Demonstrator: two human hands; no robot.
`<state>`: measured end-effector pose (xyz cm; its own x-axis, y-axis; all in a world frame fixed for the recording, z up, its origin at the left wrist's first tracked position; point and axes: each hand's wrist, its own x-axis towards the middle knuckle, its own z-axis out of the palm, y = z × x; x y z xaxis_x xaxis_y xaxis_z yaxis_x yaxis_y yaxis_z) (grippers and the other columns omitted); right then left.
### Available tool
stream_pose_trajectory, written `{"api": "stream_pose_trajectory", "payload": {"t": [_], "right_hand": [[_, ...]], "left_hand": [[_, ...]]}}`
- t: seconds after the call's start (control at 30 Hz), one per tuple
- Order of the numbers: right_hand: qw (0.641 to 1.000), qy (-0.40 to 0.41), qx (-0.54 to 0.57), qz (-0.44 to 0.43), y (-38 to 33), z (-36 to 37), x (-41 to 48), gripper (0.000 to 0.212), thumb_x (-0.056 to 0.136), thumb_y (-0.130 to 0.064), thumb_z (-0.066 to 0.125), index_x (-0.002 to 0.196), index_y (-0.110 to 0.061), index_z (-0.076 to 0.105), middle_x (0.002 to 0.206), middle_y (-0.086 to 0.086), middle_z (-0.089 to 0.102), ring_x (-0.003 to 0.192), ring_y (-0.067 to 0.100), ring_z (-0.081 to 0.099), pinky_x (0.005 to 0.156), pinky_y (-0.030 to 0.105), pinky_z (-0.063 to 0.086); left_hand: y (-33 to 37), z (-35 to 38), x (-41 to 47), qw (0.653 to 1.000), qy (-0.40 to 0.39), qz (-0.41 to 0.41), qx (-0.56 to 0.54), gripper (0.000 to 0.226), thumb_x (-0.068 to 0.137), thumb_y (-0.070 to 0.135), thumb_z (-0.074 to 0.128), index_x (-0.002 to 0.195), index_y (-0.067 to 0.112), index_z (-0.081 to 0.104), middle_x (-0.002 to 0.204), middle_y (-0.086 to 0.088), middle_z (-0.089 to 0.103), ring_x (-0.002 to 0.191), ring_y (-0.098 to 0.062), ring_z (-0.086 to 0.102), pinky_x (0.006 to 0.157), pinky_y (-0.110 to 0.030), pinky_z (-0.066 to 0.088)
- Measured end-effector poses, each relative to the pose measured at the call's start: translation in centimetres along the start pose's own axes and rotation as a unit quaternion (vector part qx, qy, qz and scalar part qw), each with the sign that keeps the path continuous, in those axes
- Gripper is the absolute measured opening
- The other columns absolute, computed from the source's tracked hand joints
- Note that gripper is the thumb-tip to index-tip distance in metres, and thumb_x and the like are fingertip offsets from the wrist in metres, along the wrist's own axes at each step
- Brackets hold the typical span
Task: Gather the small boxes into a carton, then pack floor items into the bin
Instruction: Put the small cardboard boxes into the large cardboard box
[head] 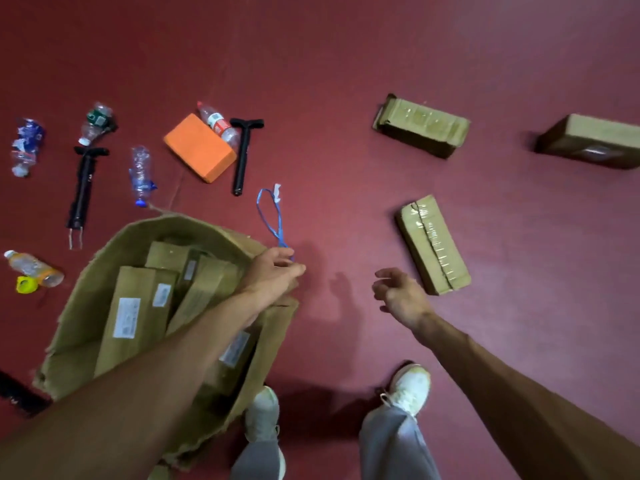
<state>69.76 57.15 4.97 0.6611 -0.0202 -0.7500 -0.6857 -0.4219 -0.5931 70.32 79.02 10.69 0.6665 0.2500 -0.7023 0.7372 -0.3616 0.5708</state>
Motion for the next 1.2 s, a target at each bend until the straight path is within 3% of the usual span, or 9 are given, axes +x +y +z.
{"api": "stream_pose_trajectory", "payload": {"t": [0.13, 0.27, 0.37, 0.47, 0.63, 0.8, 0.97, 1.1, 1.2], "right_hand": [[0.999, 0.045, 0.015, 0.007, 1.0, -9.7, 0.9, 0.022, 0.084, -0.013, 0.061, 0.105, -0.019, 0.059, 0.091, 0.001, 0.065, 0.09, 0.025, 0.061, 0.089, 0.04, 0.049], [0.997, 0.072, 0.013, 0.016, 1.7, -16.5, 2.7, 0.028, 0.088, -0.016, 0.061, 0.116, -0.013, 0.058, 0.099, 0.004, 0.065, 0.084, 0.02, 0.059, 0.068, 0.025, 0.045], [0.996, 0.085, 0.005, 0.034, 1.7, -19.5, 4.9, 0.032, 0.089, -0.018, 0.06, 0.12, -0.014, 0.057, 0.107, 0.005, 0.067, 0.091, 0.022, 0.062, 0.073, 0.027, 0.044], [0.995, 0.086, 0.007, 0.049, 1.1, -21.2, 8.0, 0.035, 0.088, -0.018, 0.061, 0.122, -0.009, 0.056, 0.11, 0.008, 0.068, 0.092, 0.022, 0.063, 0.077, 0.03, 0.048], [0.992, 0.085, -0.02, 0.089, 0.7, -22.6, 14.2, 0.036, 0.088, -0.02, 0.061, 0.123, -0.013, 0.054, 0.116, 0.008, 0.067, 0.102, 0.024, 0.062, 0.087, 0.033, 0.049], [0.99, 0.073, -0.063, 0.101, 1.6, -22.6, 21.6, 0.035, 0.089, -0.013, 0.058, 0.124, -0.009, 0.054, 0.118, 0.012, 0.065, 0.096, 0.023, 0.06, 0.08, 0.028, 0.044], [0.986, 0.022, -0.148, 0.075, 5.3, -21.4, 28.5, 0.039, 0.09, -0.017, 0.057, 0.128, -0.01, 0.052, 0.124, 0.012, 0.062, 0.106, 0.026, 0.06, 0.083, 0.027, 0.044], [0.975, -0.015, -0.213, 0.067, 10.3, -20.5, 34.0, 0.044, 0.09, -0.02, 0.058, 0.132, -0.011, 0.047, 0.132, 0.013, 0.056, 0.116, 0.027, 0.056, 0.089, 0.027, 0.043], [0.966, -0.035, -0.244, 0.08, 14.2, -19.8, 37.5, 0.05, 0.089, -0.025, 0.057, 0.135, -0.011, 0.042, 0.132, 0.015, 0.051, 0.115, 0.029, 0.054, 0.093, 0.034, 0.045]], "left_hand": [[5.5, 8.1, 0.1, 1.0, -0.029, -0.002, 0.003, 0.036, 0.085, 0.019, 0.068, 0.12, 0.014, 0.06, 0.106, -0.002, 0.063, 0.098, -0.018, 0.061, 0.087, -0.026, 0.044], [9.0, 13.6, 1.5, 0.998, -0.057, 0.003, 0.0, 0.034, 0.078, 0.027, 0.072, 0.109, 0.025, 0.059, 0.114, -0.006, 0.066, 0.106, -0.024, 0.064, 0.1, -0.038, 0.046], [11.3, 16.3, 3.2, 0.997, -0.069, -0.011, -0.022, 0.036, 0.077, 0.031, 0.07, 0.111, 0.029, 0.058, 0.117, 0.0, 0.063, 0.1, -0.021, 0.065, 0.085, -0.033, 0.051], [12.9, 18.7, 5.8, 0.994, -0.087, -0.041, -0.053, 0.04, 0.086, 0.024, 0.064, 0.125, 0.024, 0.053, 0.117, -0.002, 0.063, 0.091, -0.019, 0.066, 0.058, -0.022, 0.038], [14.7, 22.5, 11.4, 0.986, -0.1, -0.095, -0.098, 0.043, 0.086, 0.025, 0.064, 0.125, 0.017, 0.049, 0.114, -0.007, 0.064, 0.087, -0.02, 0.062, 0.057, -0.023, 0.036], [13.4, 26.5, 18.5, 0.984, -0.104, -0.121, -0.083, 0.05, 0.056, 0.043, 0.06, 0.102, 0.025, 0.054, 0.109, -0.006, 0.066, 0.103, -0.026, 0.064, 0.094, -0.037, 0.049], [9.6, 31.1, 24.0, 0.977, -0.091, -0.161, -0.105, 0.035, 0.073, 0.035, 0.068, 0.104, 0.023, 0.054, 0.112, 0.001, 0.06, 0.111, -0.024, 0.057, 0.092, -0.033, 0.043], [4.9, 36.2, 28.8, 0.964, -0.076, -0.212, -0.142, 0.065, 0.085, 0.029, 0.063, 0.144, 0.02, 0.036, 0.146, 0.0, 0.043, 0.133, -0.02, 0.04, 0.11, -0.04, 0.035], [2.1, 39.8, 31.2, 0.956, -0.054, -0.229, -0.173, 0.074, 0.082, 0.03, 0.065, 0.146, 0.016, 0.032, 0.147, -0.006, 0.039, 0.133, -0.025, 0.04, 0.11, -0.042, 0.035]]}}
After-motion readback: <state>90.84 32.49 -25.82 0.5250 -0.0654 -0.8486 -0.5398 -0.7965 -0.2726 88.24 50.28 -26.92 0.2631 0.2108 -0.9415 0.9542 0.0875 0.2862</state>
